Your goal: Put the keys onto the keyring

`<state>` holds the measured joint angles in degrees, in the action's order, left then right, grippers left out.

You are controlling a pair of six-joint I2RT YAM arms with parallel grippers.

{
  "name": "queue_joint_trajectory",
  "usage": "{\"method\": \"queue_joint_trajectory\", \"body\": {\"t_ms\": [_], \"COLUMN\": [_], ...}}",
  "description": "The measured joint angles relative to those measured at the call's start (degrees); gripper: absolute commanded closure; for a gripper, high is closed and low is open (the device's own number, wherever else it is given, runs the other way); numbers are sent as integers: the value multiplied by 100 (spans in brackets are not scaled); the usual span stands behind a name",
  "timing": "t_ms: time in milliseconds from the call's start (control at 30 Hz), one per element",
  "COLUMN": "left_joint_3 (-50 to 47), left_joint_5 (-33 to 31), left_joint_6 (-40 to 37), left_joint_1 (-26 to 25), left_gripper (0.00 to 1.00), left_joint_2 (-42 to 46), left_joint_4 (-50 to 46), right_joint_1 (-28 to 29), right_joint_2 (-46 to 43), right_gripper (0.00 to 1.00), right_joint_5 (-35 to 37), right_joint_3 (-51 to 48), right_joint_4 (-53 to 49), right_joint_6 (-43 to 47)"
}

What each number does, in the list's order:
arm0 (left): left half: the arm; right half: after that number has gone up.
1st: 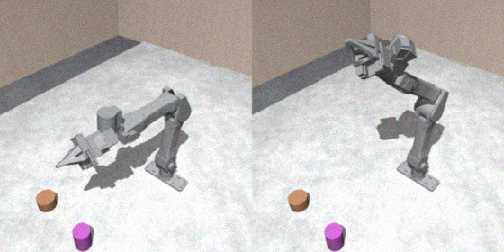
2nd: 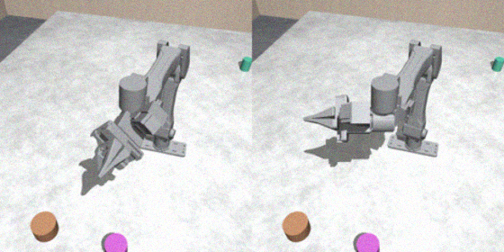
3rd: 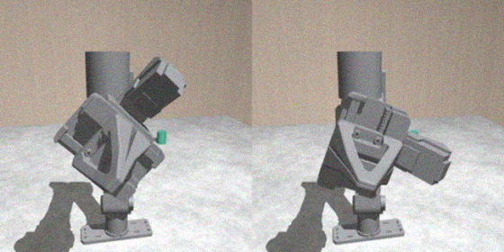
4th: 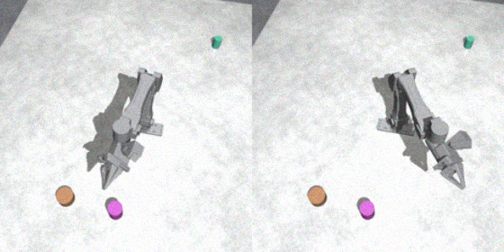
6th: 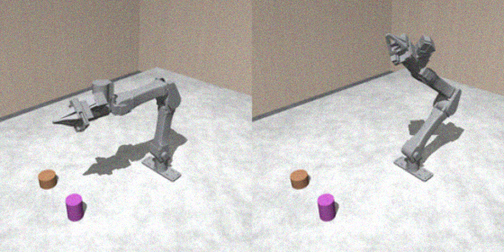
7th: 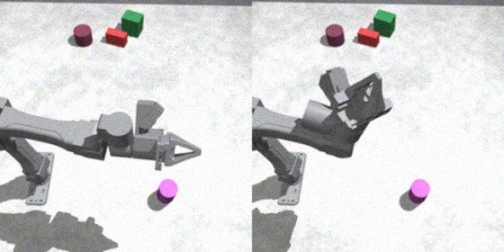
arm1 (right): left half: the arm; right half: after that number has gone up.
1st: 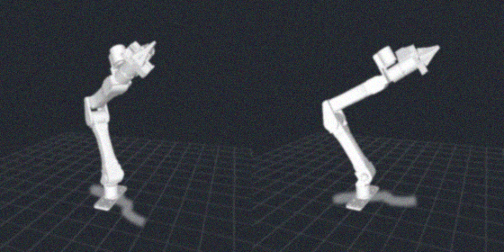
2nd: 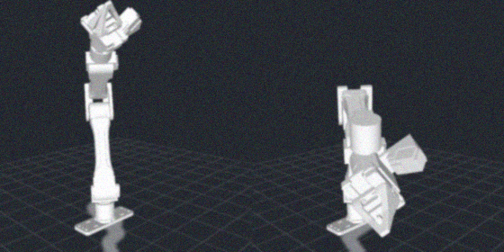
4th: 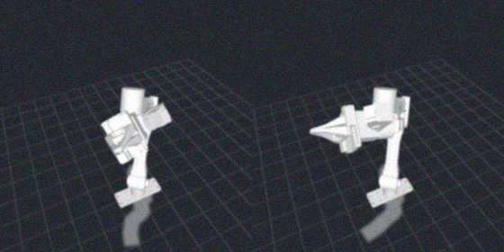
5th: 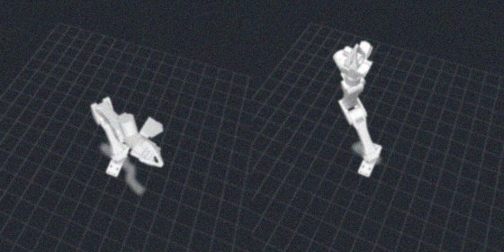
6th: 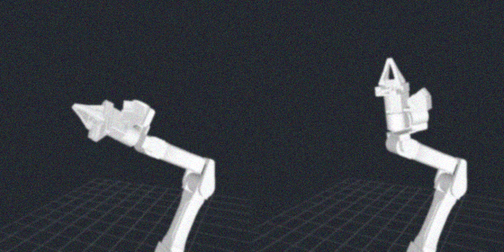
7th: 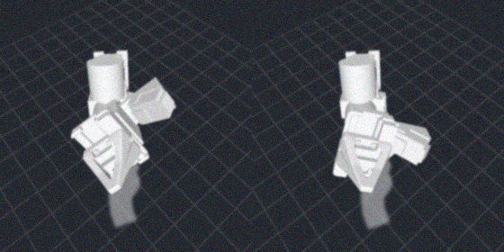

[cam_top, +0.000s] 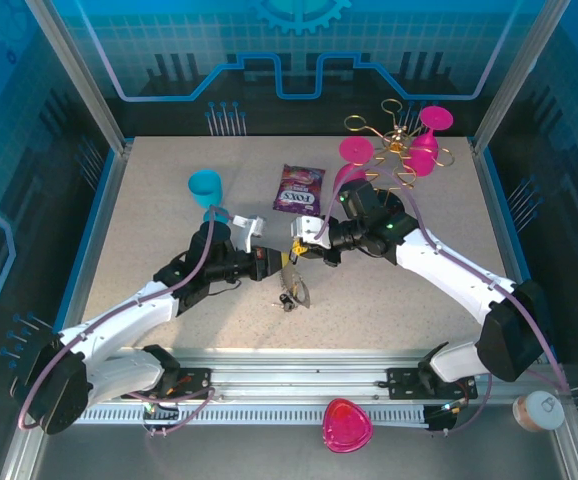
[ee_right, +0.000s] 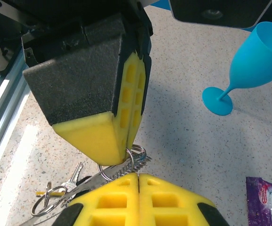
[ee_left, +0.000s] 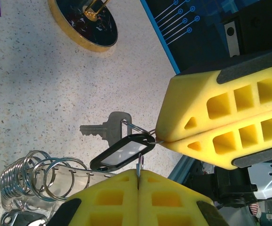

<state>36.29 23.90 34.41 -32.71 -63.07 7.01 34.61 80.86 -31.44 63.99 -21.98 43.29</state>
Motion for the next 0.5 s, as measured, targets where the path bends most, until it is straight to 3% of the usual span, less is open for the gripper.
{"method": "queue_joint_trajectory", "body": {"t_ms": [500], "left_joint_3": [0], "left_joint_5": [4], "left_joint_6": [22], "left_joint_1": [20], "left_gripper": [100], "left_joint_2": [-52], "left_joint_4": [13], "right_joint_1": [122], "right_joint_2": [68], "right_gripper": [100], "right_joint_5": [101], "right_joint_3": [26], "right_joint_4": [26], "right_joint_6": [-151]}}
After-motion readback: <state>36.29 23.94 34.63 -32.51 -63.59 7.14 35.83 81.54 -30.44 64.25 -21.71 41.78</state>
